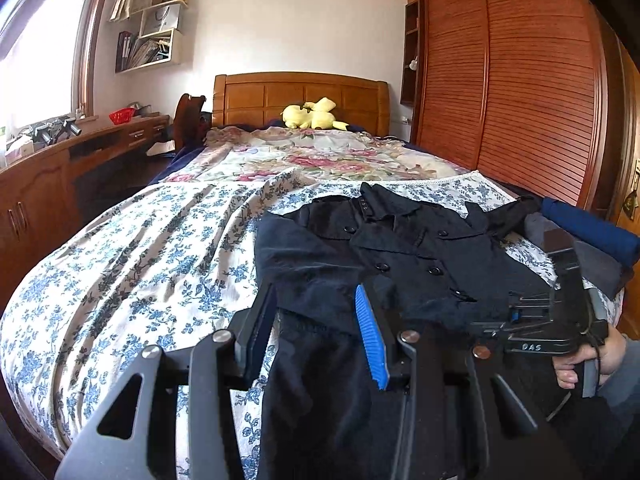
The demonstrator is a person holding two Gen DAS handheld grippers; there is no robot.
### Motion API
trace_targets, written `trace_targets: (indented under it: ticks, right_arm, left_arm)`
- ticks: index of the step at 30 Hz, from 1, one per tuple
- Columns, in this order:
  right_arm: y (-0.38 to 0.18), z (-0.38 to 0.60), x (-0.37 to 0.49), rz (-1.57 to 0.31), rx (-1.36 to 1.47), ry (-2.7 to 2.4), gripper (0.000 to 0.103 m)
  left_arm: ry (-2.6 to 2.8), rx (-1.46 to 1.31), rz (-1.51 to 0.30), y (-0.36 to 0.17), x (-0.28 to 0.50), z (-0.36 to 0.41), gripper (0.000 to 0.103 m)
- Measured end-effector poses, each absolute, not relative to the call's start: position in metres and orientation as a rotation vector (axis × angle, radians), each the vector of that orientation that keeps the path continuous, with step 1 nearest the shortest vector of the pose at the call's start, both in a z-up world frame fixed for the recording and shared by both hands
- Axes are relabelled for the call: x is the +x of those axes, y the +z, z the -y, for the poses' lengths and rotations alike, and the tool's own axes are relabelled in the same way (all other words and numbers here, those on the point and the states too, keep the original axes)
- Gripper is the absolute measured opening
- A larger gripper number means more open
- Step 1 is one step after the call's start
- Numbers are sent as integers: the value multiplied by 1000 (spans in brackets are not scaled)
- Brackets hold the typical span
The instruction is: Fold large clothes
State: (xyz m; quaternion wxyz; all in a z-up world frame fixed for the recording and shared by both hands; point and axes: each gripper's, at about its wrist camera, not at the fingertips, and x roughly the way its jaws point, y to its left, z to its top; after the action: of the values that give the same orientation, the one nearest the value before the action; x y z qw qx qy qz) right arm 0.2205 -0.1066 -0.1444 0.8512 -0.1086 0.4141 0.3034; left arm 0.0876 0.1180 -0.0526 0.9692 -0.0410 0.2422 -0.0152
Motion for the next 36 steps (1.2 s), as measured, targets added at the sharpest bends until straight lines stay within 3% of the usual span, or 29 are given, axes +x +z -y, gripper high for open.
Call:
trace_targets:
  ticks: [3, 12, 18, 23, 36]
  right_arm:
    - [-128, 107, 212, -832, -225, 677, 9]
    - [-37, 139, 178, -607, -200, 649, 5]
    - [-8, 169, 159, -532, -214, 576, 5]
    - [-16, 192, 157, -554, -244, 472, 5]
    - [-84, 237, 173, -745, -212, 352, 5]
  left_arm:
    - [-27, -76, -495, -54, 89, -116, 40]
    - [-73, -54, -482, -53, 88, -101, 40]
    - [-117, -59, -459, -47, 84, -91, 43]
    - [-138, -49, -434, -44, 81, -84, 55]
    - [-155, 4, -453, -46, 89, -54, 55]
